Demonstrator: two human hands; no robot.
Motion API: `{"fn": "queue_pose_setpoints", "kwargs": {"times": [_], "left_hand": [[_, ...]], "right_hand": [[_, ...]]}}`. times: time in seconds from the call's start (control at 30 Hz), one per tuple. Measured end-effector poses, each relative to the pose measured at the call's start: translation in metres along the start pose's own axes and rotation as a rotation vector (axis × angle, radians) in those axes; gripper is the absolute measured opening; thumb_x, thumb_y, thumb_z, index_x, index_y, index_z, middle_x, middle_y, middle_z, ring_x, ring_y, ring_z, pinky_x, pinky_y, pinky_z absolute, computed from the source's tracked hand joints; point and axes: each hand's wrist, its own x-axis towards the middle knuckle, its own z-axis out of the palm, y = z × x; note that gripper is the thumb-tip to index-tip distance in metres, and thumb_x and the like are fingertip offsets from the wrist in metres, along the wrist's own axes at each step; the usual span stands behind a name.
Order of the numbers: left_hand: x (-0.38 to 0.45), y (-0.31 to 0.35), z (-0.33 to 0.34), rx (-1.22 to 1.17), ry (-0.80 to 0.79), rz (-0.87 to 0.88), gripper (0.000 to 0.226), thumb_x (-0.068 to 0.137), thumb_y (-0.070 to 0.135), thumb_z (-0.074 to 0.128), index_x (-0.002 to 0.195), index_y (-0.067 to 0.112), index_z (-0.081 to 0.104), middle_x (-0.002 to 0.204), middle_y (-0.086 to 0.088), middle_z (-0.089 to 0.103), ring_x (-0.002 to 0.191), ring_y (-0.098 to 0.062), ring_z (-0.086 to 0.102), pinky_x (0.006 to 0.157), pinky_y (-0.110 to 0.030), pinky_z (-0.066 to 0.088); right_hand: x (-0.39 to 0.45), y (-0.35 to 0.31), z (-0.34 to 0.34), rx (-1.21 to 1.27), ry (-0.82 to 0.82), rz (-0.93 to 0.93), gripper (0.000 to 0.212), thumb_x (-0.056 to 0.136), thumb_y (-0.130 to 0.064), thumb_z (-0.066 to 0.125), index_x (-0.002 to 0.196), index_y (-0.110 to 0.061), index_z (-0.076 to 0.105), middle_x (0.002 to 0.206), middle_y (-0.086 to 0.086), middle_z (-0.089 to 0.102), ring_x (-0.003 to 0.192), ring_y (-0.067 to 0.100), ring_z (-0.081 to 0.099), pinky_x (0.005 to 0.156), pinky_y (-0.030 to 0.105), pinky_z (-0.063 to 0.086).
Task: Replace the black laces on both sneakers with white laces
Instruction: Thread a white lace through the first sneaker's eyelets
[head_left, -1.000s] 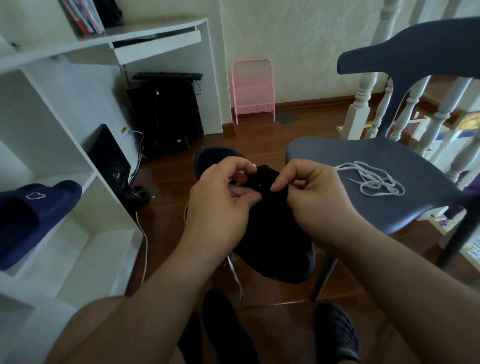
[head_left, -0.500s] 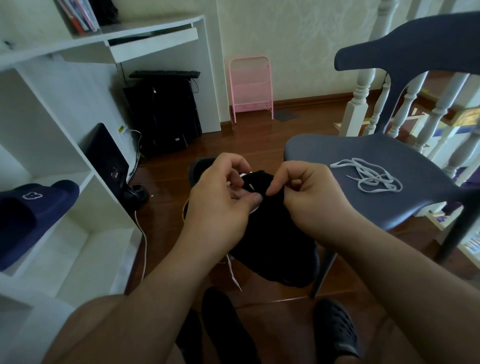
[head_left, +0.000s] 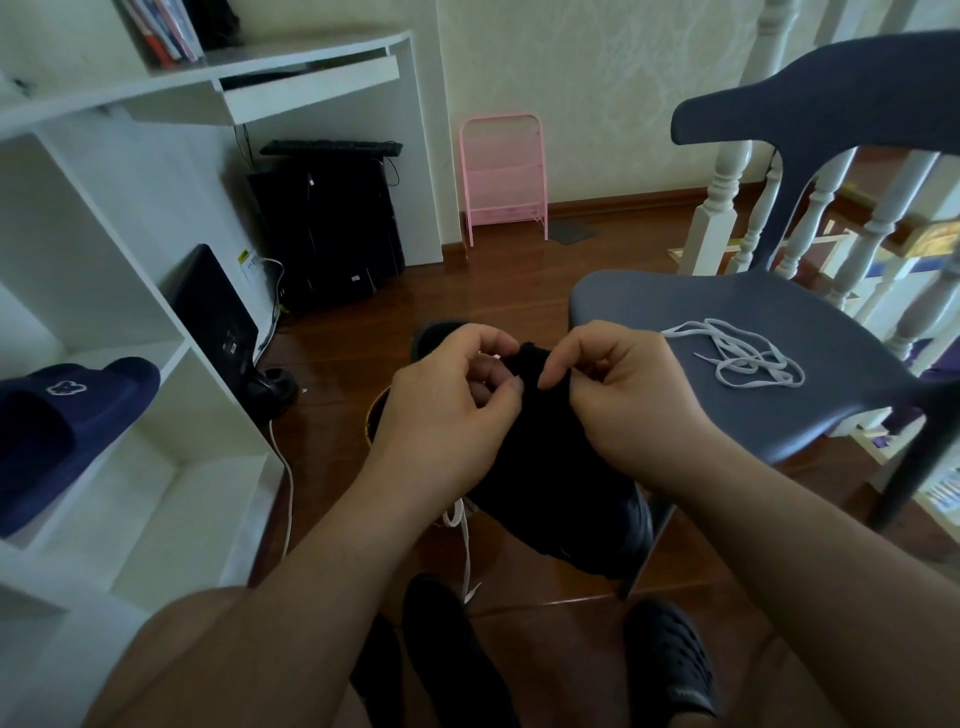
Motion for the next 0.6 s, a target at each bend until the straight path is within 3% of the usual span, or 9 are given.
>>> {"fn": "queue_pose_setpoints", "kwargs": {"times": [0.13,0.27,0.37,0.47,0.6], "left_hand": [[-0.001,0.007,-0.002,-0.066,0.127,0.116,0.025,0.105,0.020,0.059,0.124,0.036,0.059,0.098,0.012,0.066,0.090,0.001,0.065,0.073,-0.013,0.049],[0.000,0.020,-0.020,-0.385,0.374,0.248,0.031,0.109,0.002,0.045,0.129,0.025,0.050,0.102,-0.008,0.062,0.089,-0.011,0.073,0.080,-0.023,0.058],[0.002,0.015,-0.022,-0.422,0.340,0.121,0.042,0.106,-0.002,0.052,0.133,0.029,0.055,0.102,-0.003,0.064,0.089,-0.013,0.072,0.086,-0.024,0.058],[0.004,0.009,-0.017,-0.525,0.243,-0.051,0.052,0.102,-0.010,0.054,0.129,0.034,0.062,0.112,-0.002,0.070,0.101,-0.010,0.075,0.094,-0.024,0.059],[0.004,0.009,-0.014,-0.423,0.139,-0.032,0.050,0.097,-0.006,0.066,0.127,0.033,0.067,0.108,0.004,0.073,0.100,-0.008,0.076,0.092,-0.023,0.060]], "right_hand": [[-0.002,-0.003,0.002,-0.111,-0.007,-0.043,0.044,0.083,0.007,0.059,0.068,-0.033,0.070,0.081,-0.010,0.062,0.076,0.006,0.059,0.063,0.010,0.042],[-0.001,-0.003,0.004,-0.187,0.014,-0.061,0.047,0.085,0.006,0.059,0.078,-0.039,0.070,0.083,-0.011,0.063,0.078,0.000,0.058,0.063,0.005,0.039],[0.003,0.000,-0.001,-0.121,0.004,0.017,0.035,0.095,-0.013,0.067,0.112,-0.044,0.068,0.081,-0.008,0.067,0.073,0.005,0.065,0.063,0.015,0.050],[0.004,0.001,-0.006,0.043,0.019,0.162,0.033,0.096,-0.017,0.072,0.121,-0.038,0.068,0.083,0.004,0.073,0.076,0.023,0.071,0.069,0.038,0.062],[0.008,0.000,-0.008,0.402,0.062,0.414,0.024,0.098,-0.006,0.068,0.121,-0.014,0.073,0.087,0.004,0.077,0.077,0.015,0.076,0.067,0.024,0.059]]}}
